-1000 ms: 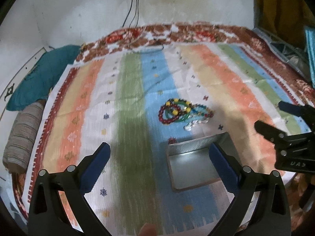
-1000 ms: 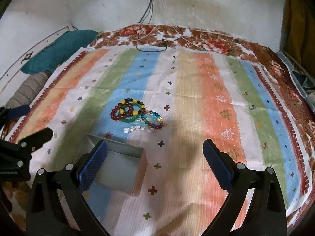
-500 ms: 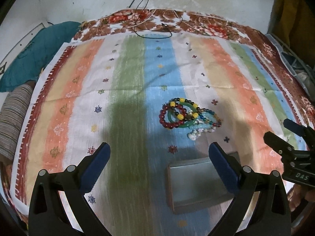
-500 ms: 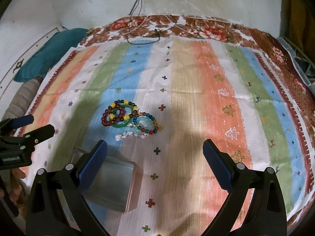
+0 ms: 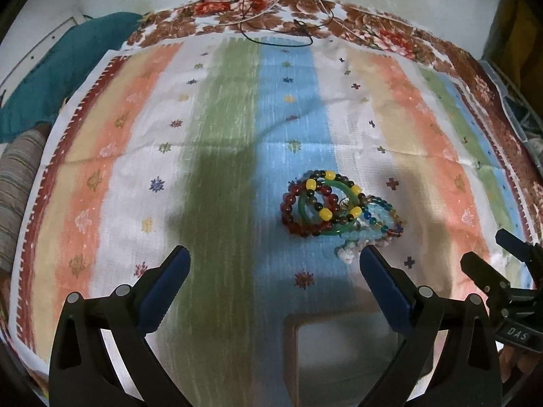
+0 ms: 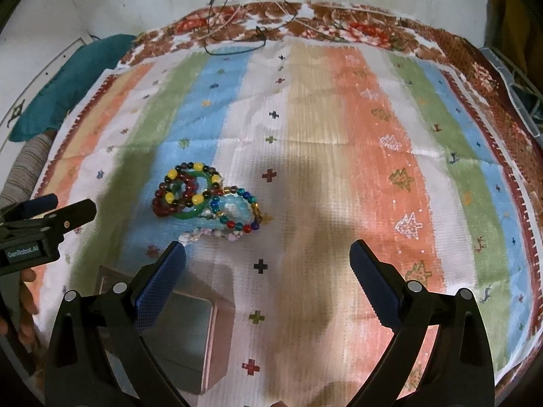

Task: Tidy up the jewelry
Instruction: 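Lower both tools over the bracelet pile, opening the fingers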

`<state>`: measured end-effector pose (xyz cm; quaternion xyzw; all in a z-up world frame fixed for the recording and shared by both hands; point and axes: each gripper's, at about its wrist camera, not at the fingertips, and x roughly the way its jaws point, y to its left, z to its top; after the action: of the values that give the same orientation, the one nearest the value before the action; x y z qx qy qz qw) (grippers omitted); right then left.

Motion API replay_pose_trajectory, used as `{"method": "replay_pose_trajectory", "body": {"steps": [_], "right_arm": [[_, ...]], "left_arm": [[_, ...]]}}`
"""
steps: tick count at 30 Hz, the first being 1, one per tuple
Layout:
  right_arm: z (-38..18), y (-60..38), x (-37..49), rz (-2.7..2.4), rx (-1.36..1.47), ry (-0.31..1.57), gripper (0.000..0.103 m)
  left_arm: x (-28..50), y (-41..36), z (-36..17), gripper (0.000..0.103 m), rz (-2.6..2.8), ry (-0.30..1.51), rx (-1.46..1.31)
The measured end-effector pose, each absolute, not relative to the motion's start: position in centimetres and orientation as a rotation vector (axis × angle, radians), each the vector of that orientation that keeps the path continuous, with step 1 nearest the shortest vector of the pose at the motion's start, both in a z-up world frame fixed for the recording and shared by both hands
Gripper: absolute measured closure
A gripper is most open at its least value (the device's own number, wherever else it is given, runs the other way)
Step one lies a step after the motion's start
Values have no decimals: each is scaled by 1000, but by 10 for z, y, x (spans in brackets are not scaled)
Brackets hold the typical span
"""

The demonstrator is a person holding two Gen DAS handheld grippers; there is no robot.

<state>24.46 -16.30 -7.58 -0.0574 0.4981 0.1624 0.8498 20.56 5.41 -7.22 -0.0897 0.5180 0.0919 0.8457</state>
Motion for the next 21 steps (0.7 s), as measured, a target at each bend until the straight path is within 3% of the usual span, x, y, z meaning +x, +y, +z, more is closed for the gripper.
{"method": "replay_pose_trajectory", "body": {"steps": [21], "right_arm": [[-109, -152, 281, 356, -52, 1150, 5]], "left_arm": [[252, 51, -107, 6, 147, 1157, -215]]}}
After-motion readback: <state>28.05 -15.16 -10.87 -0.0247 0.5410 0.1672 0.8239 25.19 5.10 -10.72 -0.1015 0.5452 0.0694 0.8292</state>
